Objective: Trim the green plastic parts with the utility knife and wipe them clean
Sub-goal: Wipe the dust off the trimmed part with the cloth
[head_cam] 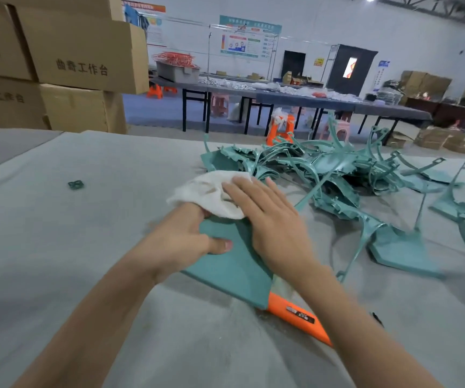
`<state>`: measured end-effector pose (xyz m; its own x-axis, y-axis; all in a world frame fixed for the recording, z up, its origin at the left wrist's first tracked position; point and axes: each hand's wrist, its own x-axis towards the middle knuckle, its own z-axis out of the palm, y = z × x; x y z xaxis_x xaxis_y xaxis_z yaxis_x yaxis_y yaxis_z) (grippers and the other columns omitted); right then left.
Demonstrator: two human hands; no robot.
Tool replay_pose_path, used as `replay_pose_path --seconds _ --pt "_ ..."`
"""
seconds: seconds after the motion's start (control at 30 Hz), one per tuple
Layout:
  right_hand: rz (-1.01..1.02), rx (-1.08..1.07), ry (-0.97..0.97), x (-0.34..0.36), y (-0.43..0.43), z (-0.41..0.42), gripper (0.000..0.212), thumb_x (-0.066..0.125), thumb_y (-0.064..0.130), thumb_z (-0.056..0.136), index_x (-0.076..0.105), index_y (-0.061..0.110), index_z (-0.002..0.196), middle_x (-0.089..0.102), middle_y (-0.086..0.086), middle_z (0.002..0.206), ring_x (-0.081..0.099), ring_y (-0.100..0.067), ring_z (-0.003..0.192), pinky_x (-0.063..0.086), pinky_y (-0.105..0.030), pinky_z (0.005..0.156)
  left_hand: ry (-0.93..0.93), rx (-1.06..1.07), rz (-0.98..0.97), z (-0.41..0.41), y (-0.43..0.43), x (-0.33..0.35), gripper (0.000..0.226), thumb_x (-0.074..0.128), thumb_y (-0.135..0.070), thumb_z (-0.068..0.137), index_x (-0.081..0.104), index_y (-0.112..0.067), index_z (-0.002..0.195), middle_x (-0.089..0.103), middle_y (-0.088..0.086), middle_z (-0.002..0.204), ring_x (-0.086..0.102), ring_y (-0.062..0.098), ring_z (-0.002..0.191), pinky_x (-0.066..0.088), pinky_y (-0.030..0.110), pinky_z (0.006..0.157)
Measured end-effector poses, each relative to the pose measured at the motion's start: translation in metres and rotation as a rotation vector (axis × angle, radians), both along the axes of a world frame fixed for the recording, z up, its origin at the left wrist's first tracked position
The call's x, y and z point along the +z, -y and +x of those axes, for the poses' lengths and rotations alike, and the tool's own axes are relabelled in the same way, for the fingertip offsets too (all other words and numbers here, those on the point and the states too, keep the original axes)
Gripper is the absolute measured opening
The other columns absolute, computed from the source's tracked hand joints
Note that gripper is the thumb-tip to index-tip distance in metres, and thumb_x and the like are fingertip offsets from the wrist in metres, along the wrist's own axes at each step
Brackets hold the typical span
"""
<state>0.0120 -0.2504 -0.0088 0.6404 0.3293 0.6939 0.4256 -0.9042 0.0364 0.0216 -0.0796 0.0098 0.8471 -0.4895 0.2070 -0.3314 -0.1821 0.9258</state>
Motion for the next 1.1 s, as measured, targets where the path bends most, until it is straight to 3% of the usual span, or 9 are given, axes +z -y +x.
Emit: replay_pose_path --seconds 0.1,0.27,0.37,0.47,0.57,0.7,0.83,0.93,1.1 --pt "0.046 0.014 0.144 0.002 0.011 0.002 0.054 0.034 -0.007 0.079 0.066 -0.002 0.124 0.064 -0.019 0.128 0.059 -0.035 0.123 0.045 -0.041 0.105 -0.034 0.016 0.042 0.002 0.004 -0.002 0.051 0.073 0.002 0.079 0.061 -0.03 0.117 0.065 -0.024 0.116 0.056 -0.015 0.106 0.041 0.002 0.081" --pt "0.435 -0.131 0.343 0.027 0.06 0.002 0.055 0.04 -0.018 0.069 0.068 -0.006 0.114 0.064 -0.023 0.112 0.061 -0.037 0.102 0.048 -0.034 0.09 -0.137 0.072 0.082 0.008 -0.01 0.004 0.024 0.07 0.003 0.082 0.073 -0.018 0.094 0.076 -0.006 0.093 0.072 0.013 0.088 0.054 0.029 0.086" --pt "0.165 -0.103 0.195 0.027 0.061 0.007 0.043 0.042 -0.009 0.083 0.068 -0.002 0.117 0.062 -0.022 0.122 0.056 -0.041 0.117 0.042 -0.046 0.103 -0.15 0.072 0.039 0.006 -0.015 0.011 0.022 0.069 0.004 0.082 0.073 -0.016 0.091 0.076 -0.002 0.09 0.073 0.017 0.083 0.058 0.028 0.075" --pt "-0.209 -0.062 0.038 0.01 0.066 0.006 0.065 0.031 -0.015 0.075 0.066 0.006 0.126 0.06 -0.018 0.134 0.044 -0.04 0.137 0.023 -0.061 0.117 -0.154 0.095 -0.002 0.001 -0.021 0.016 0.023 0.07 0.006 0.08 0.075 -0.016 0.085 0.076 -0.001 0.087 0.074 0.019 0.076 0.059 0.029 0.068" --pt "-0.23 -0.127 0.172 0.019 0.1 0.003 0.068 0.027 -0.017 0.074 0.064 0.002 0.127 0.057 -0.023 0.137 0.044 -0.041 0.136 0.028 -0.06 0.115 -0.182 0.03 -0.024 -0.007 -0.022 0.02 0.035 0.067 0.01 0.081 0.077 -0.024 0.079 0.076 -0.003 0.084 0.073 0.016 0.072 0.056 0.021 0.057" --pt "-0.177 -0.05 0.332 0.036 0.119 -0.002 0.048 0.022 -0.01 0.1 0.062 -0.007 0.126 0.052 -0.025 0.139 0.045 -0.039 0.135 0.025 -0.054 0.12 -0.168 0.04 0.033 -0.009 -0.022 0.024 0.025 0.068 0.006 0.082 0.074 -0.018 0.079 0.076 -0.002 0.083 0.073 0.014 0.072 0.054 0.019 0.058" --pt "-0.223 0.07 0.306 0.019 0.102 -0.028 0.04 0.035 -0.015 0.093 0.074 -0.008 0.084 0.071 -0.026 0.109 0.067 -0.045 0.105 0.054 -0.053 0.089 -0.29 0.135 -0.005 -0.007 -0.034 0.021 0.015 0.066 0.001 0.085 0.073 -0.01 0.094 0.076 0.006 0.086 0.073 0.02 0.074 0.058 0.027 0.065" --pt "-0.164 0.081 0.212 0.005 0.092 -0.05 0.035 0.032 -0.005 0.081 0.059 0.001 0.059 0.06 -0.013 0.066 0.059 -0.035 0.059 0.047 -0.037 0.051 -0.363 0.224 -0.132 -0.014 -0.047 0.014 0.015 0.067 -0.001 0.085 0.071 -0.006 0.099 0.075 0.01 0.09 0.073 0.024 0.078 0.06 0.032 0.068" --pt "0.442 -0.171 0.284 -0.02 0.108 -0.063 0.021 0.036 0.006 0.065 0.056 0.01 0.06 0.046 -0.005 0.053 0.045 -0.027 0.052 0.036 -0.034 0.05 -0.338 0.332 -0.377 -0.043 -0.057 0.004 0.013 0.065 -0.003 0.086 0.07 -0.006 0.098 0.076 0.007 0.09 0.073 0.018 0.074 0.054 0.021 0.055"
